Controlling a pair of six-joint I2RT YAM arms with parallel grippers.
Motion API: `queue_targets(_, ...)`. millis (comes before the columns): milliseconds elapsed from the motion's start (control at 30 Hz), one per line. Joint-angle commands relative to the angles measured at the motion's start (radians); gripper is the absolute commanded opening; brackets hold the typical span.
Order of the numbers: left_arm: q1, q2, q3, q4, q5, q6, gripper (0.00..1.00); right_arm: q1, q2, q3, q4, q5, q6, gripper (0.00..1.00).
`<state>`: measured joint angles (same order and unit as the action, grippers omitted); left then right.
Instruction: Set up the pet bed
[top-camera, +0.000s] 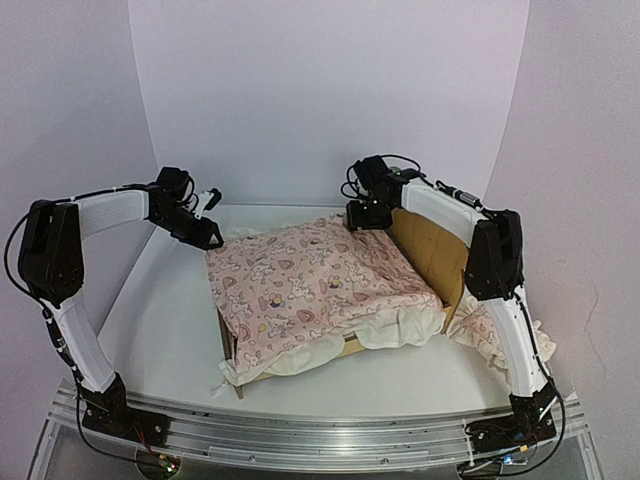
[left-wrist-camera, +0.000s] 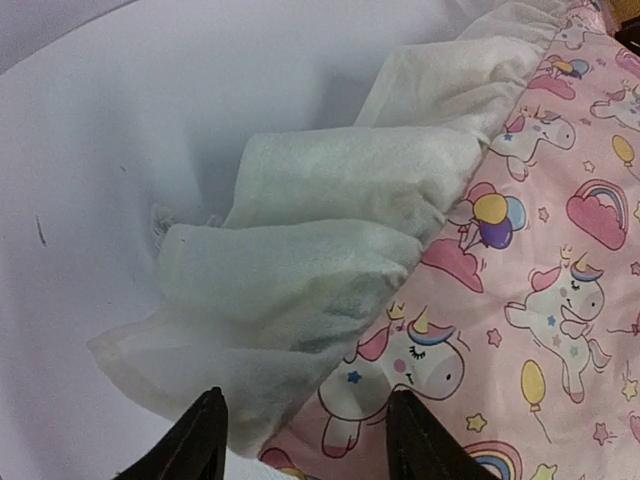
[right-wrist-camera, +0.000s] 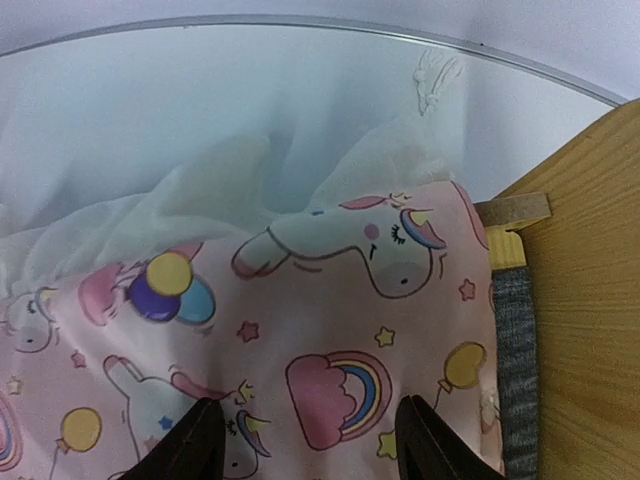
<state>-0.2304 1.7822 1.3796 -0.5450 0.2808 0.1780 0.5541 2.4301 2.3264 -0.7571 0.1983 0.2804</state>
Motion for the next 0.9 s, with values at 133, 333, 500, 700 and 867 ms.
queue_targets(133,-0.039,0.049,0.002,0.067,0.040,-0.004,0.16,-0.007,-0.013,-0.025,0.073,0.052,-0.001,0.24)
queue_targets(333,-0.043,0.071,0.072,0.085,0.072,0.001,0.00,-0.013,-0.117,-0.073,0.082,0.134,-0.037,0.00)
queue_targets(500,-0.055,0.111,0.169,0.077,0.088,0.009,0.00,-0.014,-0.185,-0.069,0.098,0.216,-0.072,0.00)
queue_targets(700,-0.068,0.141,0.286,0.063,0.088,0.028,0.00,-0.024,-0.247,-0.097,0.113,0.311,-0.114,0.00)
queue_targets(867,-0.072,0.163,0.298,0.082,0.101,0.034,0.00,-0.048,-0.297,-0.203,0.118,0.325,-0.085,0.00)
